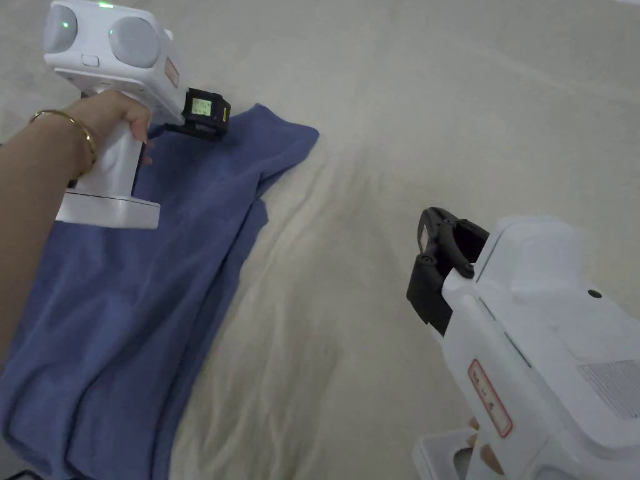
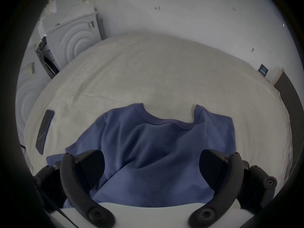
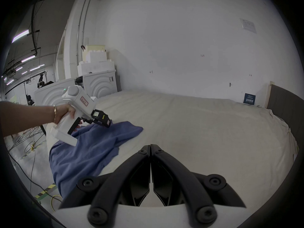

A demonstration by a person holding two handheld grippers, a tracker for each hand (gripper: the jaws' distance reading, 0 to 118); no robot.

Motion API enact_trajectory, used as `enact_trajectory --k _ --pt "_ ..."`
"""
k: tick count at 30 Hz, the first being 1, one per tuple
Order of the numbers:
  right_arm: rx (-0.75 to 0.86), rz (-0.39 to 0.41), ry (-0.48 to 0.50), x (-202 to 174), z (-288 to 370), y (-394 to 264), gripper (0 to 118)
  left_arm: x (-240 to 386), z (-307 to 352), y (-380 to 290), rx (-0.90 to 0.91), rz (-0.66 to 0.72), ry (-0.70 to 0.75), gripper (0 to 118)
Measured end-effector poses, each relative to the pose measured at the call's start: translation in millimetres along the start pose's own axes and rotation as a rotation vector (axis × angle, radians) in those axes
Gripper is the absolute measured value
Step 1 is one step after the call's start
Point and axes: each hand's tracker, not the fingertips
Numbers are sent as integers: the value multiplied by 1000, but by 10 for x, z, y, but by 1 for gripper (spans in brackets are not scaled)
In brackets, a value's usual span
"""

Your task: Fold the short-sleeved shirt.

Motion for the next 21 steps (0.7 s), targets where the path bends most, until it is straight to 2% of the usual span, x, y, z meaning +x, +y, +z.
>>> enact_trajectory --k 2,3,4,5,8,9,11,12,13,17,21 --pt "-14 -6 -5 48 -1 -59 0 40 -150 22 -37 -19 16 109" --pt "-20 -9 -6 73 9 -79 0 57 -212 7 -65 -27 31 99" --pt "-24 -10 -9 93 20 -97 0 64 -274 1 -85 -20 48 80" --pt "-27 -10 -14 93 28 -101 0 61 -314 -7 -96 -11 45 69" --pt "-32 -15 -22 113 69 -113 0 63 -344 -54 -93 67 31 67" --pt "-33 -19 -25 -131 401 176 0 74 -328 -47 -94 64 28 59" --pt "-34 -25 -29 -252 566 303 0 169 -187 -110 -83 25 49 9" --pt "-32 -32 -30 -267 592 309 0 195 -163 -137 -78 14 82 0" --pt "-31 -36 -31 -299 583 341 0 222 -139 -169 -77 21 54 0" --pt "-26 -48 -41 -311 687 386 0 313 39 -270 -11 0 94 0" --pt "-8 -54 -59 -269 817 417 0 402 578 -380 170 43 108 0"
